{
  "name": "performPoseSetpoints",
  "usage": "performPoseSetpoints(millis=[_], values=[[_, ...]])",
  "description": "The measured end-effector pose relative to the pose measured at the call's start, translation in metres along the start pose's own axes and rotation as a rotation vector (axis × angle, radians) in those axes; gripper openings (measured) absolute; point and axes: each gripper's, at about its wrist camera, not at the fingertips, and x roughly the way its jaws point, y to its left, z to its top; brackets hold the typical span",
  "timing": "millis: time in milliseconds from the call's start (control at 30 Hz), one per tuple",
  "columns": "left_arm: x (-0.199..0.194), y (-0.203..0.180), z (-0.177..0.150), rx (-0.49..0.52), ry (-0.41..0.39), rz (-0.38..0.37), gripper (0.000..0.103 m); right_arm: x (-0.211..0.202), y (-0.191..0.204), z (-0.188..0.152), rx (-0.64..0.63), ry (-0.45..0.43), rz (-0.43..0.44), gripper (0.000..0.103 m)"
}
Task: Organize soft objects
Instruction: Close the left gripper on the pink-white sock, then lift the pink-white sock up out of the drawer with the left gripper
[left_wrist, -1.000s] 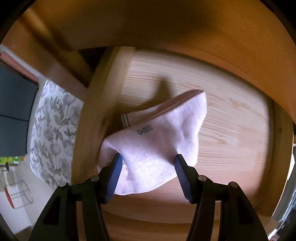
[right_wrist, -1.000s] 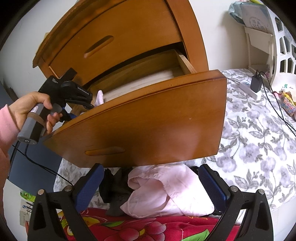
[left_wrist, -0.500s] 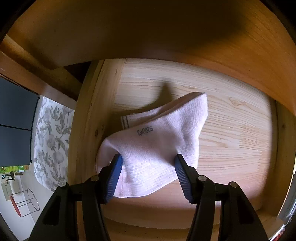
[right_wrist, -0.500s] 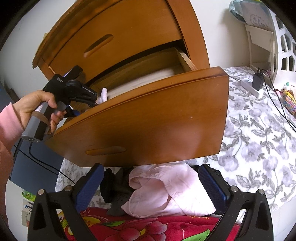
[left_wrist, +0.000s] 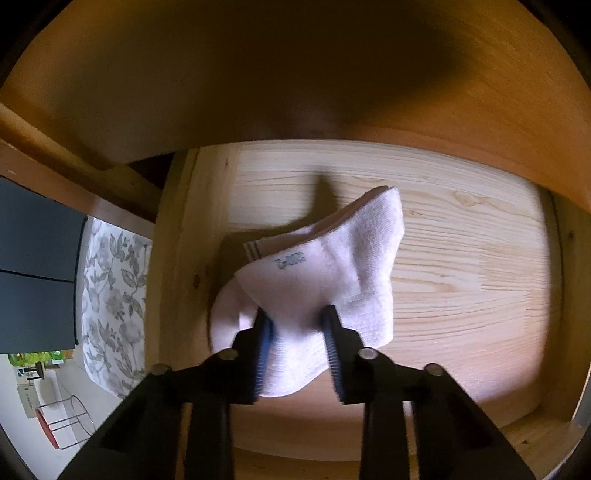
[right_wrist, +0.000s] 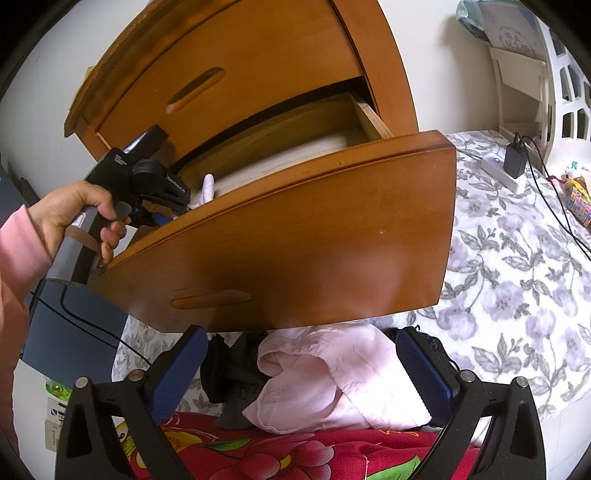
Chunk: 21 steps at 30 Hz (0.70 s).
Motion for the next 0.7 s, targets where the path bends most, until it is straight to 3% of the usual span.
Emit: performPoseSetpoints(millis=[233, 433, 700], values=[[-0.007, -0.004, -0.003, -0.010, -0.040, 0.010, 0.012, -0.001, 0.001, -0.001, -0.002, -0.004, 0.001, 0.103], [-0.025, 0.000, -0.007, -0.034, -0.083, -0.011, 0.011, -0.003, 0.002, -0.001, -0.002, -0.014, -0.001, 0.103], [-0.063, 0.000, -0.010, -0.049, -0.197, -0.044, 0.011, -0.010, 0.011, -0.002, -0.038, -0.044, -0.021, 0.103]])
